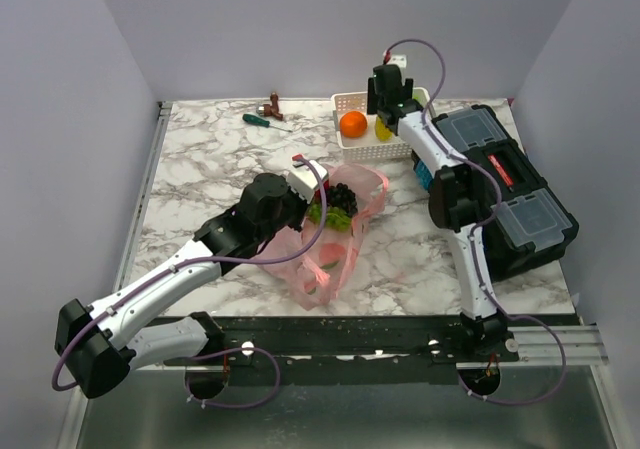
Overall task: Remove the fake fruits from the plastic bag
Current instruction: Place the fake fruit in the bin, then take out the fake fruit from the plastic bag.
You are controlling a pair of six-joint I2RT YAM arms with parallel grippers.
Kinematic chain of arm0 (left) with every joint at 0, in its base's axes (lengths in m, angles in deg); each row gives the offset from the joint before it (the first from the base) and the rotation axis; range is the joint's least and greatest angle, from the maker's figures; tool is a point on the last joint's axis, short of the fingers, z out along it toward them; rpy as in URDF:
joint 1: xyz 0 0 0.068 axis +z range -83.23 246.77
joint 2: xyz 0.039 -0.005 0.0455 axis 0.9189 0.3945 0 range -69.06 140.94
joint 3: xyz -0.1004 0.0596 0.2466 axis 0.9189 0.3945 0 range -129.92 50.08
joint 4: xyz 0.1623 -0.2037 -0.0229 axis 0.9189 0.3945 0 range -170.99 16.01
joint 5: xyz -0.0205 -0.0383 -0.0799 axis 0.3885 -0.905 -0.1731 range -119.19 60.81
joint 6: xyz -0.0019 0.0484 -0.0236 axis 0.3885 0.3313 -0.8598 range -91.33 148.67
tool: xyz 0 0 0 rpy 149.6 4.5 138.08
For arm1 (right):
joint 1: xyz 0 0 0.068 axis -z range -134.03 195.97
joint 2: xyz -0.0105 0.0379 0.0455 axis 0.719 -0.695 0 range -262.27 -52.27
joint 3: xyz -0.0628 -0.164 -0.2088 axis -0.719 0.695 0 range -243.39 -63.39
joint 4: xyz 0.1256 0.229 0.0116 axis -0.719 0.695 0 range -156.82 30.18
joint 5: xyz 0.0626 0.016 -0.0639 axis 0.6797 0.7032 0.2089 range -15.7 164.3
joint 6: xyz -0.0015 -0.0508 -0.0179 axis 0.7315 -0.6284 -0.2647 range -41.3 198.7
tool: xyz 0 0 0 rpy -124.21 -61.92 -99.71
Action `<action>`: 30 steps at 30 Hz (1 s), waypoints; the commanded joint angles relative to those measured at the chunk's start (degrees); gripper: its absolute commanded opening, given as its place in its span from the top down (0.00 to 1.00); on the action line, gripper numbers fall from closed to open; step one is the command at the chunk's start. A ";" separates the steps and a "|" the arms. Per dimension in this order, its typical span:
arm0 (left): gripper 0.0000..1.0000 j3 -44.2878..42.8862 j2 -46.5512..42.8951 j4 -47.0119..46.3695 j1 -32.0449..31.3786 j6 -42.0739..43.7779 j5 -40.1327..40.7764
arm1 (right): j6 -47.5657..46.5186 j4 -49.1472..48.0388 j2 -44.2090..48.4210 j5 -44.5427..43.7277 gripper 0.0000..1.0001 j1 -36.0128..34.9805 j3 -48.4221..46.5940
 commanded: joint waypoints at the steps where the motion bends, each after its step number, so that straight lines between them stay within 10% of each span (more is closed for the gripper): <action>1: 1.00 -1.10 -2.12 -0.55 -0.32 -0.88 -1.91 | 2.26 5.99 13.02 0.79 0.27 0.45 2.30; 30: 1.00 -2.13 -0.91 0.50 -0.69 0.48 -1.91 | 30.63 17.29 91.93 40.06 0.28 -3.74 81.20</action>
